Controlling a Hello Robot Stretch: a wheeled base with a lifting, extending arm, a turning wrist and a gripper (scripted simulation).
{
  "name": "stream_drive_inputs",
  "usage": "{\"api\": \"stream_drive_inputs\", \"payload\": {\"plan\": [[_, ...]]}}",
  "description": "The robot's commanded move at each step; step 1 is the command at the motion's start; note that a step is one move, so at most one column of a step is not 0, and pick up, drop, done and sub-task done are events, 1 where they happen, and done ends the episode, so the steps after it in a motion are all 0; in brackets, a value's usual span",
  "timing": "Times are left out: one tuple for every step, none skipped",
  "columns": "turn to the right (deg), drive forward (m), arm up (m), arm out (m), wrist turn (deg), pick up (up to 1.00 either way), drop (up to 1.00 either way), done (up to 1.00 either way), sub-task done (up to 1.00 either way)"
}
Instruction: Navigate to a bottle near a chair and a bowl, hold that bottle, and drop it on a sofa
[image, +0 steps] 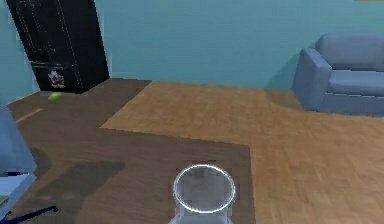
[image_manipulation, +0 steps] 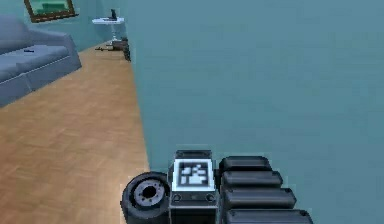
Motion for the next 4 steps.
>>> {"api": "stream_drive_inputs", "payload": {"plan": [[0.0,0.35,0.0,0.0,0.0,0.0,0.0,0.0,0.0],[45.0,0.0,0.0,0.0,0.0,0.0,0.0,0.0,0.0],[15.0,0.0,0.0,0.0,0.0,0.0,0.0,0.0,0.0],[0.0,1.0,0.0,0.0,0.0,0.0,0.0,0.0,0.0]]}}
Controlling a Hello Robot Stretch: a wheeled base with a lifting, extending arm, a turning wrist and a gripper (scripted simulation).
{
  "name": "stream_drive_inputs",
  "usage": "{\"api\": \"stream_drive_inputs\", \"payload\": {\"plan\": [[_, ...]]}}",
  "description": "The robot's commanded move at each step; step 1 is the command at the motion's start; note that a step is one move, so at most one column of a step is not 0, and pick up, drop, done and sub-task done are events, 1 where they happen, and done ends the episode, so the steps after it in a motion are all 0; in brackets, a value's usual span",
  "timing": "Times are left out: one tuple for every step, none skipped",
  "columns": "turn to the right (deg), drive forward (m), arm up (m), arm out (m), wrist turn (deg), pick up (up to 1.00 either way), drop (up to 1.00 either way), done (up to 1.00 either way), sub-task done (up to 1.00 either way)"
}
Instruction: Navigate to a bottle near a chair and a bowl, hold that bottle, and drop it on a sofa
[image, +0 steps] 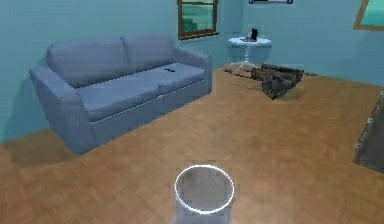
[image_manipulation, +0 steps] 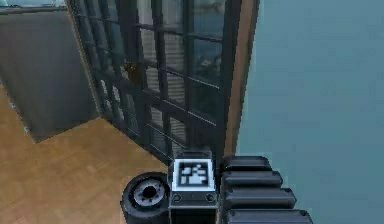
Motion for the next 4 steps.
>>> {"api": "stream_drive_inputs", "payload": {"plan": [[0.0,1.0,0.0,0.0,0.0,0.0,0.0,0.0,0.0],[0.0,1.0,0.0,0.0,0.0,0.0,0.0,0.0,0.0],[0.0,0.25,0.0,0.0,0.0,0.0,0.0,0.0,0.0],[45.0,0.0,0.0,0.0,0.0,0.0,0.0,0.0,0.0]]}}
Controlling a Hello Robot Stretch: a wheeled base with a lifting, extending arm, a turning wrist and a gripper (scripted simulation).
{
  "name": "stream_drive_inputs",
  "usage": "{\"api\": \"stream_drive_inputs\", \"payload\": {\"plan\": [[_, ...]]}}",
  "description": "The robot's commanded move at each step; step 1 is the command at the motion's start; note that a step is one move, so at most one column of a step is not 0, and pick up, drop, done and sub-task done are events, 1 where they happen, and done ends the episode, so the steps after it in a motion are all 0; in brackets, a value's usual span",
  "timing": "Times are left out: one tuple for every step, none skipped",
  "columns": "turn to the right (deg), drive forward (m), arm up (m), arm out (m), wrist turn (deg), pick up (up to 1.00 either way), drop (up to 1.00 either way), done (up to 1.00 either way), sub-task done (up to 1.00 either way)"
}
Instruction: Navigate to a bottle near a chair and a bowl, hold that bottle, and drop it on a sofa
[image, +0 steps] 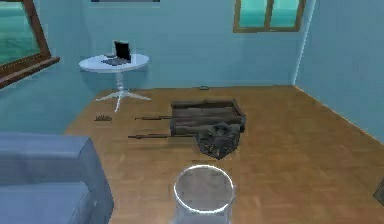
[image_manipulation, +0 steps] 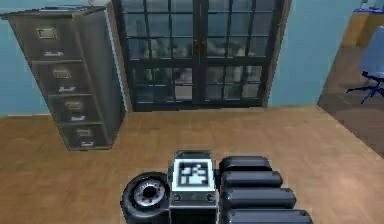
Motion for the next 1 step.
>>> {"api": "stream_drive_inputs", "payload": {"plan": [[45.0,0.0,0.0,0.0,0.0,0.0,0.0,0.0,0.0]]}}
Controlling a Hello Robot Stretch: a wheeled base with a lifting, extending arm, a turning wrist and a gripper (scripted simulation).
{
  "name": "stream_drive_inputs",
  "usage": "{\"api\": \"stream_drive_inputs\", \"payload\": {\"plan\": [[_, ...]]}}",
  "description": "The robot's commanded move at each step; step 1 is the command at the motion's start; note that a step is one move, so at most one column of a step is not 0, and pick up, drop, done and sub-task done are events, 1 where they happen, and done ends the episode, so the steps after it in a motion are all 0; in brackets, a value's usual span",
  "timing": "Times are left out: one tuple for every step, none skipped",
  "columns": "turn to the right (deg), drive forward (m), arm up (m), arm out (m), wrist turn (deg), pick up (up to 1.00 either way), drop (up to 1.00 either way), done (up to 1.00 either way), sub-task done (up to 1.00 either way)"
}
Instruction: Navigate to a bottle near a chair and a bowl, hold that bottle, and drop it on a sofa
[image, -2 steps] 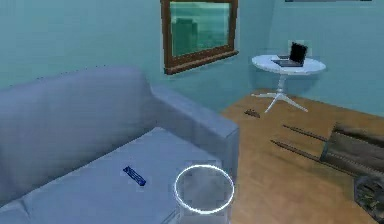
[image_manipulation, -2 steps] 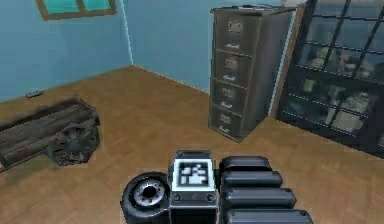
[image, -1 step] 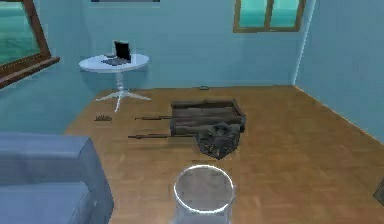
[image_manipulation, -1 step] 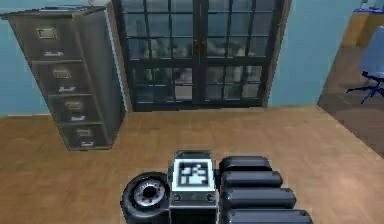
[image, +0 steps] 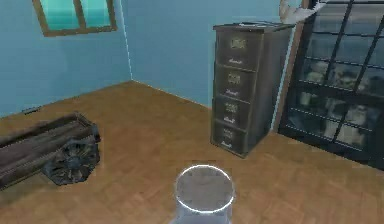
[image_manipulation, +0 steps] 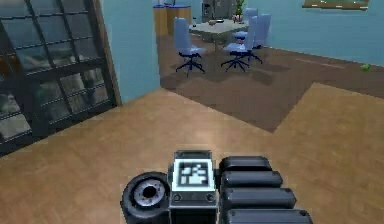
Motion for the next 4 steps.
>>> {"api": "stream_drive_inputs", "payload": {"plan": [[45.0,0.0,0.0,0.0,0.0,0.0,0.0,0.0,0.0],[33.0,0.0,0.0,0.0,0.0,0.0,0.0,0.0,0.0],[-45.0,0.0,0.0,0.0,0.0,0.0,0.0,0.0,0.0],[-45.0,0.0,0.0,0.0,0.0,0.0,0.0,0.0,0.0]]}}
